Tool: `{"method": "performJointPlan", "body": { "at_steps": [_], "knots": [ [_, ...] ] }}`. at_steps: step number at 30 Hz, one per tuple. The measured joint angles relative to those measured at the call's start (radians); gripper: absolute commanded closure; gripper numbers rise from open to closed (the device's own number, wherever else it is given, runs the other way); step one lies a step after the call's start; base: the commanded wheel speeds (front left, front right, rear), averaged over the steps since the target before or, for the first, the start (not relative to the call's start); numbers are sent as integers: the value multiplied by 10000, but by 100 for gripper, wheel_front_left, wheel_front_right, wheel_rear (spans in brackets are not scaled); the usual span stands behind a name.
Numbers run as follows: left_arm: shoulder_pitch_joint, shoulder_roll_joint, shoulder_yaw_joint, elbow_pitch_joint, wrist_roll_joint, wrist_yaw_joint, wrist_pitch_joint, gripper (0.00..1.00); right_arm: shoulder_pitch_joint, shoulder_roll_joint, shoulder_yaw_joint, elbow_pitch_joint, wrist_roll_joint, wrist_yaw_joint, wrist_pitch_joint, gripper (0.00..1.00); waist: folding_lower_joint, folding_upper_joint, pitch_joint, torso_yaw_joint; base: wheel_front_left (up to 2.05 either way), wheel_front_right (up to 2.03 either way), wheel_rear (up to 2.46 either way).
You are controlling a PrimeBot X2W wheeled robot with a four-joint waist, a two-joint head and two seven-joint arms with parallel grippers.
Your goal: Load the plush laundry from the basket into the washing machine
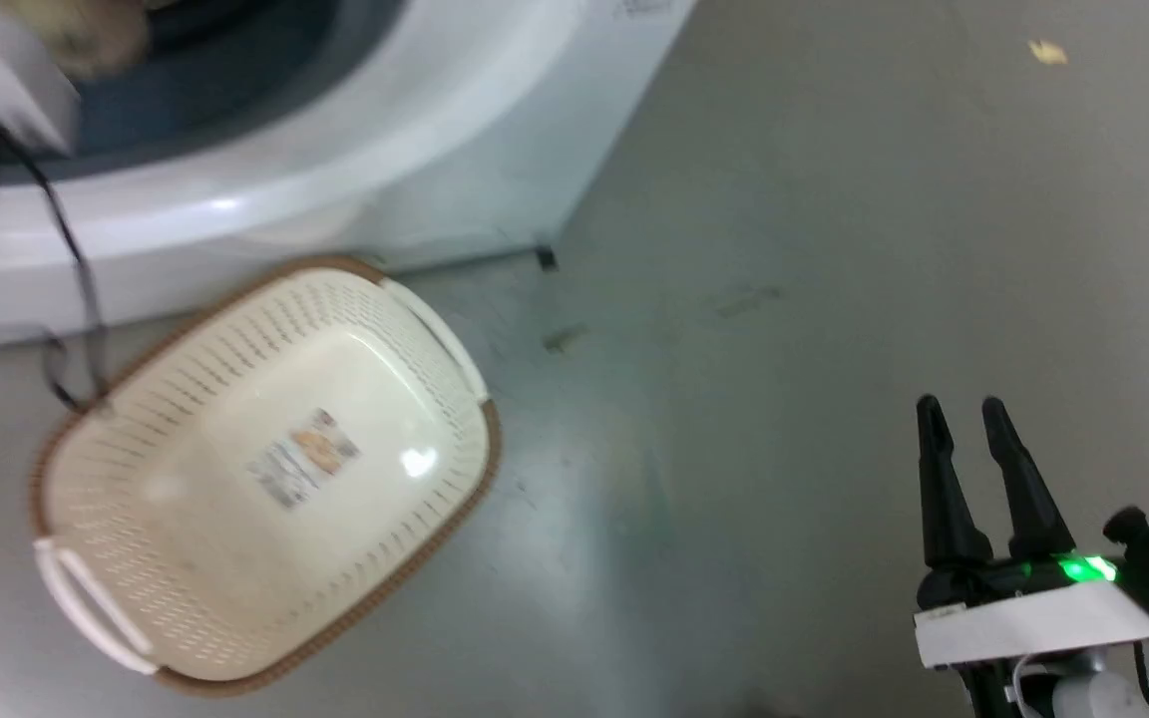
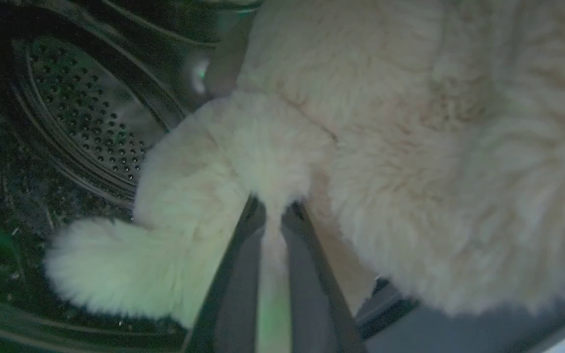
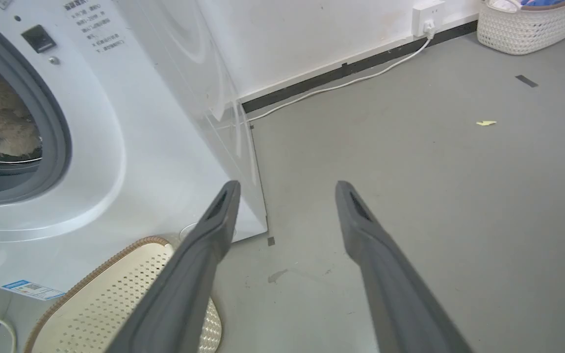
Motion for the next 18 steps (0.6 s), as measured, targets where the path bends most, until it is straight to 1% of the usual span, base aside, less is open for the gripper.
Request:
{"method": "performJointPlan", "body": {
  "at_steps": [4, 8, 12, 13, 16, 18],
  "knots": [
    [-2068, 456, -360, 1331, 548, -420, 800, 100, -251, 0, 196, -19, 334, -2, 0, 0, 0, 0, 786, -430, 0, 0, 0],
    [-3604, 627, -717, 2880, 1064, -573, 1350, 100, -425, 0, 374, -44, 545, 0, 0, 0, 0, 0, 1403, -871, 0, 0, 0],
    [-4483, 604, -1076, 4243, 1406, -715, 1628, 100, -509, 0, 500, -90, 662, 0, 0, 0, -1, 0, 1871, -1188, 0, 0, 0],
    [-4856, 506, -1220, 5016, 1448, -782, 1628, 100, -513, 0, 539, -109, 706, 0, 0, 0, -1, 0, 2096, -1321, 0, 0, 0],
    [-5171, 324, -1331, 5536, 1461, -932, 1421, 100, -538, 0, 518, -113, 711, -2, 0, 0, -1, 0, 2187, -1313, 0, 0, 0],
    [-5239, 199, -1373, 5829, 1457, -941, 1145, 100, -630, 0, 499, -109, 708, -2, 0, 0, -2, 0, 2172, -1262, 0, 0, 0]
  ]
}}
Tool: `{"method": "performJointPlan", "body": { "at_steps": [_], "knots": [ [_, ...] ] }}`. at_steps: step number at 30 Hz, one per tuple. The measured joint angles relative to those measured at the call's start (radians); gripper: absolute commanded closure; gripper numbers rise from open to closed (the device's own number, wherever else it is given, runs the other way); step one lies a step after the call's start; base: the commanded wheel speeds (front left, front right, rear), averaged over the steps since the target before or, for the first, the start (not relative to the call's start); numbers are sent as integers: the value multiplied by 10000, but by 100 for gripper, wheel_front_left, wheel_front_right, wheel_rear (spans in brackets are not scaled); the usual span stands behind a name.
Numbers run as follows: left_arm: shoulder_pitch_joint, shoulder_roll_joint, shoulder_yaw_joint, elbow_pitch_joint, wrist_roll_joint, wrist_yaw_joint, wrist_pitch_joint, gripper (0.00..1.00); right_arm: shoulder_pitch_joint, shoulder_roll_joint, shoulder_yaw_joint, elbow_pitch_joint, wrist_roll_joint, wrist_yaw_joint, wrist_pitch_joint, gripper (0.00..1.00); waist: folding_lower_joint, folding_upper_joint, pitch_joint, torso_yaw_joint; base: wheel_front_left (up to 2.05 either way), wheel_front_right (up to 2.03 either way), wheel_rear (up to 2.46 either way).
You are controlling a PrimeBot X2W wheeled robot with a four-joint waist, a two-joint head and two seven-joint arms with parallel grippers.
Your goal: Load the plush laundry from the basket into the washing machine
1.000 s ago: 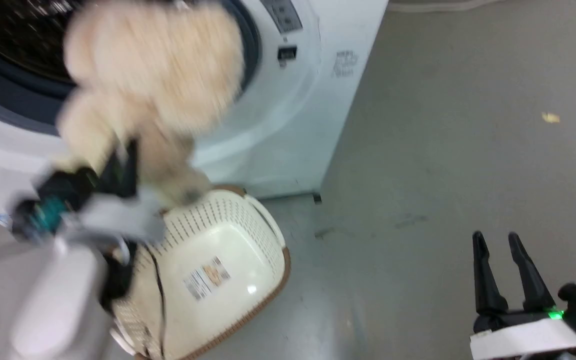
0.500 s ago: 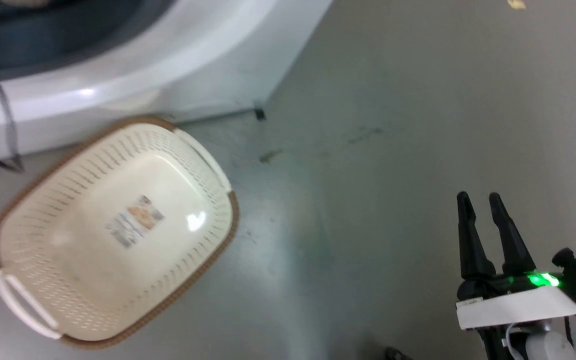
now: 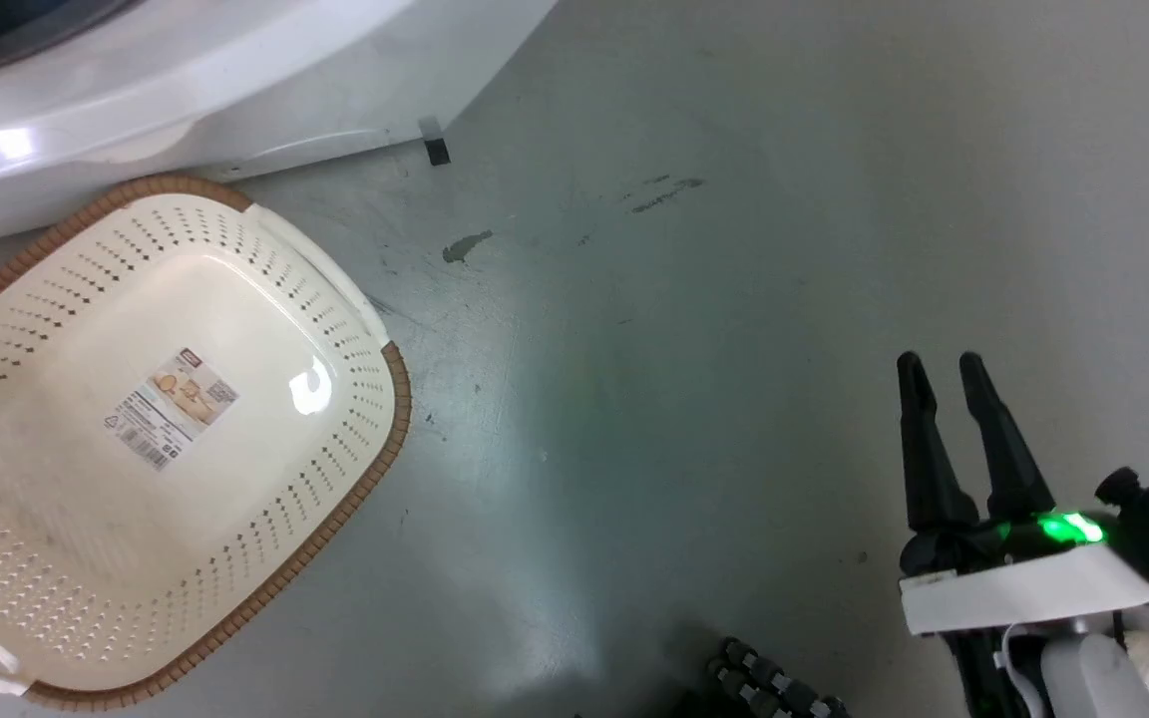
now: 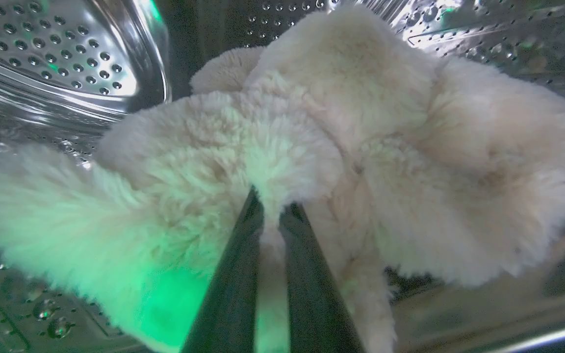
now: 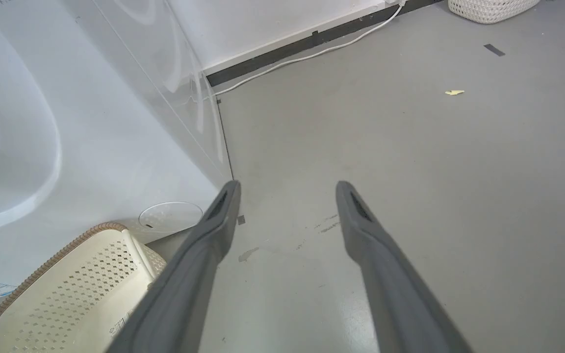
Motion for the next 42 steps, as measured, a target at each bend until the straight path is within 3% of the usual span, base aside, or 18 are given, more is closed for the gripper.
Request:
{"method": "performJointPlan", "body": {
  "at_steps": [2, 3, 4, 5, 11, 18, 19, 22, 28, 33, 42],
  "knots": [
    [-1, -75, -65, 309, -2, -15, -324, 100, -102, 0, -79, 4, -44, 2, 0, 0, 0, 0, -89, 50, 0, 0, 0],
    [2, -123, -82, 460, -17, -59, -497, 87, -124, 0, -144, 0, -105, 0, 0, 0, 0, 0, -155, 79, 0, 0, 0],
    [15, -184, -105, 589, -54, -86, -694, 57, -134, 0, -213, 0, -163, 0, 0, 0, 0, 0, -231, 115, 0, 0, 0],
    [40, -240, -96, 719, -90, -86, -905, 0, -136, 0, -280, 2, -238, 0, 0, 0, 0, 0, -320, 154, 0, 0, 0],
    [791, -897, 391, 1388, -895, 2, -2474, 0, -136, -2, -729, 19, -907, 2, 0, 0, -2, 0, -1093, 489, 0, 0, 0],
    [2965, -1931, 926, 1724, -1902, -188, -4167, 0, 20, 2, -1221, 46, -1923, 2, 0, 0, -3, 0, -2517, 1097, 0, 0, 0],
    [4192, -2516, 1120, 1256, -2194, -276, -4322, 0, 370, 2, -1350, 81, -2290, 2, 0, 0, -4, 0, -3250, 1421, 0, 0, 0],
    [5585, -2894, 1394, -27, -2291, -274, -4351, 0, 662, -2, -1392, 109, -2610, 0, 0, 0, -4, 0, -3978, 1779, 0, 0, 0],
    [8818, -3344, 2138, -2627, -2272, -113, -4353, 0, 1400, 0, -1379, 244, -3066, 2, 0, 0, -5, 0, -5434, 2485, 0, 0, 0],
    [11315, -3737, 2405, -4462, -1946, 359, -4353, 0, 1889, 2, -1336, 326, -3837, 2, 0, 0, -5, 0, -6528, 3016, 0, 0, 0],
    [14414, -4366, 2468, -6612, -1283, 936, -4353, 0, 2410, 0, -986, 523, -4144, 0, 0, 0, -3, 0, -7680, 3891, 0, 0, 0]
  ]
}}
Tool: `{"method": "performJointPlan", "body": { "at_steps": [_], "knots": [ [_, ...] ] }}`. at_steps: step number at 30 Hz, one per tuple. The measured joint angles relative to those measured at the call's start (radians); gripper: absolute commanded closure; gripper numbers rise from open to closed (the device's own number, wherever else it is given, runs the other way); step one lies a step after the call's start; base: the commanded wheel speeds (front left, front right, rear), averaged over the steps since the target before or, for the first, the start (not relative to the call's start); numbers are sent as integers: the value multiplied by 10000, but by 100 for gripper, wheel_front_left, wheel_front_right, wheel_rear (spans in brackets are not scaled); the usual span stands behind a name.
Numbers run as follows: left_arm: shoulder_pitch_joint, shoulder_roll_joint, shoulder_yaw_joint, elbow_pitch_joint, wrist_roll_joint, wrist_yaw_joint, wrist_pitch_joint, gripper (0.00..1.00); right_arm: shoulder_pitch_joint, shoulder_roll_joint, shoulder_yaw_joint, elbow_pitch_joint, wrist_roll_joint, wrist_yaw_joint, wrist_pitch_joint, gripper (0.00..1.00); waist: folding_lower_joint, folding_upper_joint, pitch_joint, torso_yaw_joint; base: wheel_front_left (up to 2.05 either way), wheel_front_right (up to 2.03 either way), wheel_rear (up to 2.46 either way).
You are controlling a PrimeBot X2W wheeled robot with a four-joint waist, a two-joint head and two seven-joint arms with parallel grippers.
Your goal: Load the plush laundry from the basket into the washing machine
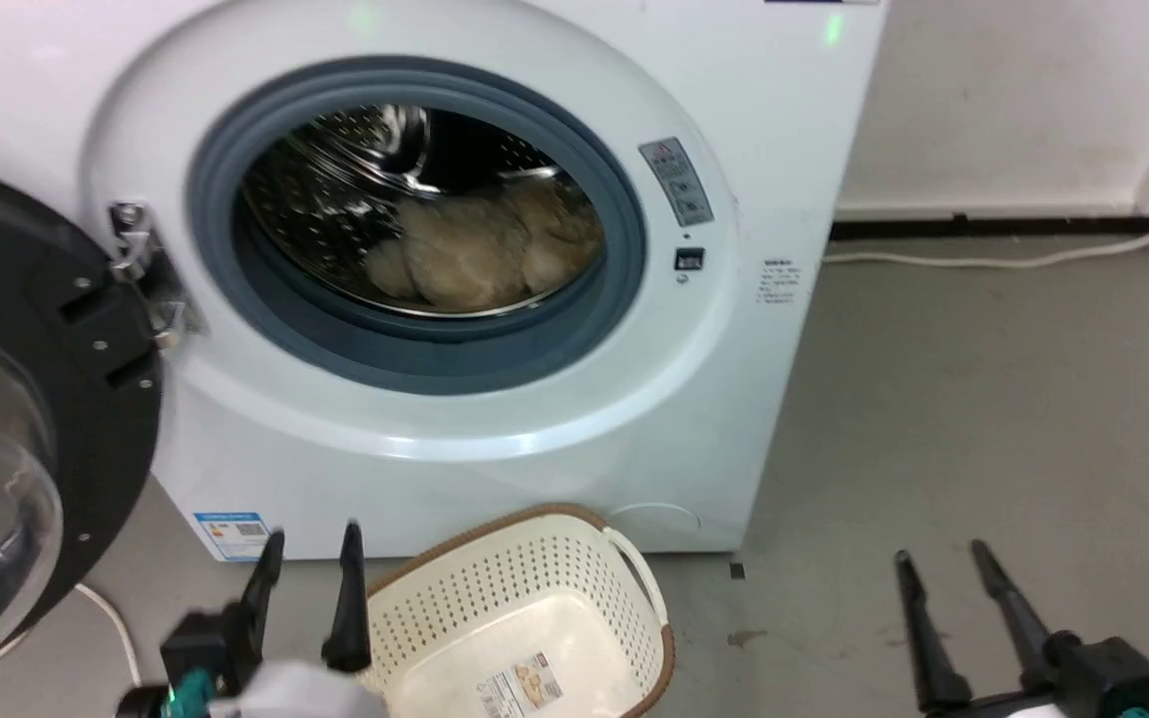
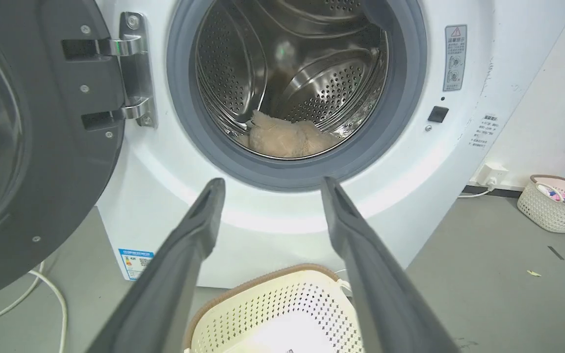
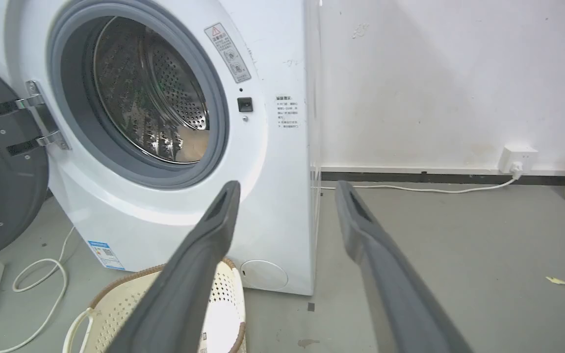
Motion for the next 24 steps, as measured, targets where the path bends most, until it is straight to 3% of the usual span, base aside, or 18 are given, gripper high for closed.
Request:
{"method": "performJointPlan", "body": {
  "at_steps": [9, 10, 24],
  "knots": [
    [1415, -387, 226, -959, 775, 125, 0, 0, 217, 0, 272, 48, -15, 2, 0, 0, 1, 0, -313, 275, 0, 0, 0],
    [1453, -405, 242, -972, 782, 127, 4, 100, 231, 0, 280, 52, -8, 2, 2, 100, 1, 0, -311, 286, 0, 0, 0],
    [1439, -401, 272, -989, 874, 125, 198, 100, 220, 0, 265, 38, -29, 0, 194, 100, 3, 0, -279, 338, 0, 0, 0]
  ]
}}
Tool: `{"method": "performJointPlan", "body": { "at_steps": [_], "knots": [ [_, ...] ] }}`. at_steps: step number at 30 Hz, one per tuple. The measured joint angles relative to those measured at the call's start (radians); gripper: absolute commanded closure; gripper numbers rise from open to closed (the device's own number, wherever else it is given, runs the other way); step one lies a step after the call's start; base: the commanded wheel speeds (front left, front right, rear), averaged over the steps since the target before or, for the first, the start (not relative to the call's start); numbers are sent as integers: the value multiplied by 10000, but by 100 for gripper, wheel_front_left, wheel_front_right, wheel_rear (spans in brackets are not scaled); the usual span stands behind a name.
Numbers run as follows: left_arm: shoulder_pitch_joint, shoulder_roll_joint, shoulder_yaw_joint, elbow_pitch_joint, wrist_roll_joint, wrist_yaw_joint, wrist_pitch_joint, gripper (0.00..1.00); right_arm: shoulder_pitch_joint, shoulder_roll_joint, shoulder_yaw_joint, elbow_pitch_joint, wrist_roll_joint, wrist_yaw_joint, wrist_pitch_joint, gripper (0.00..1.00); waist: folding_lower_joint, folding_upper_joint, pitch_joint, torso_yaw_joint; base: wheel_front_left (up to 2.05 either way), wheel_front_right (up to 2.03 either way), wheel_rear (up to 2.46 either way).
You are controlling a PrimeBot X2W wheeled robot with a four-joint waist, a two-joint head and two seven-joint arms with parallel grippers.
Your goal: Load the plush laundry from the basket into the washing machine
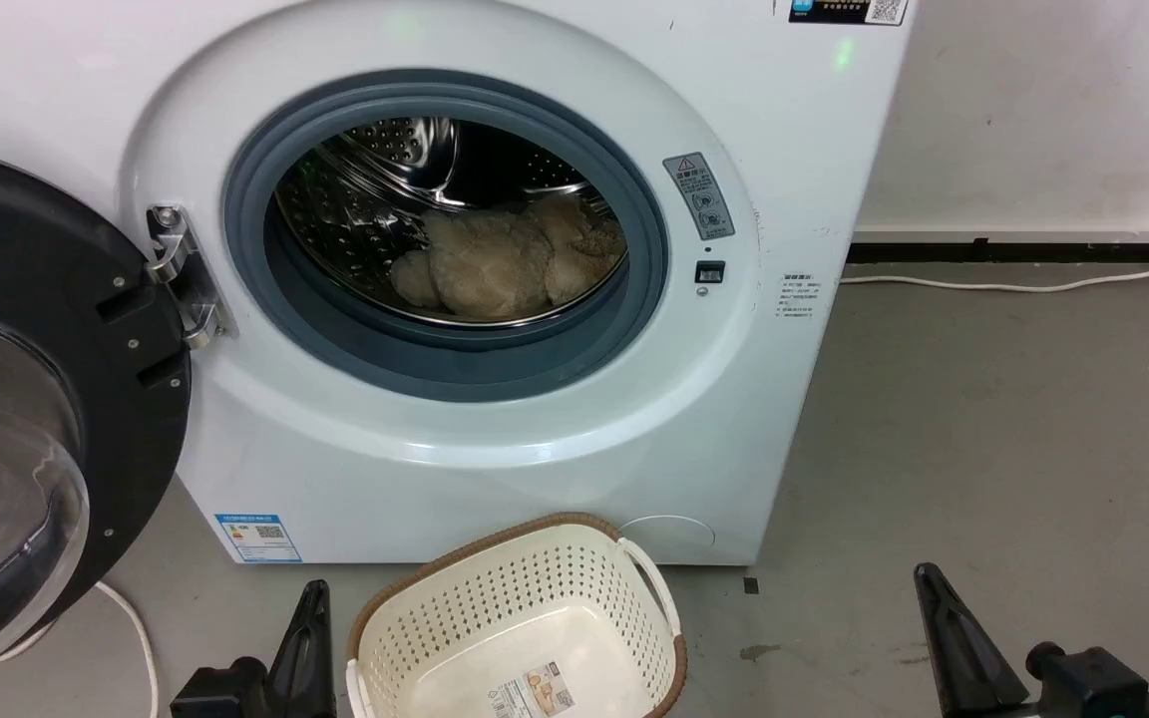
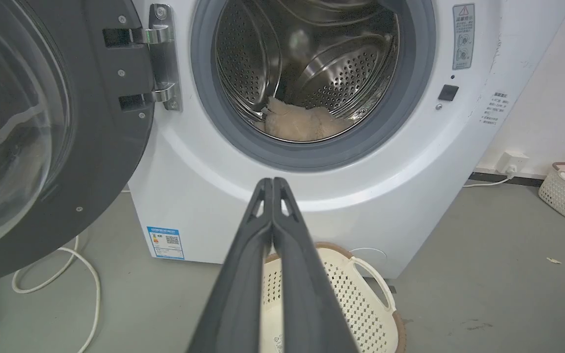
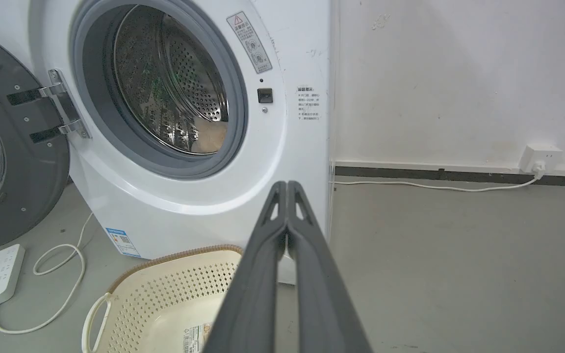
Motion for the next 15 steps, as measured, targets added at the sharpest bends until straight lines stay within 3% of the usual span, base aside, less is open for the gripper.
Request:
{"method": "performJointPlan", "body": {
  "at_steps": [15],
  "knots": [
    [-52, -59, 92, -163, 280, -88, 278, 100, -66, 0, -35, -92, -142, 0, 272, 100, 0, 0, 51, 74, 0, 0, 0]
  ]
}}
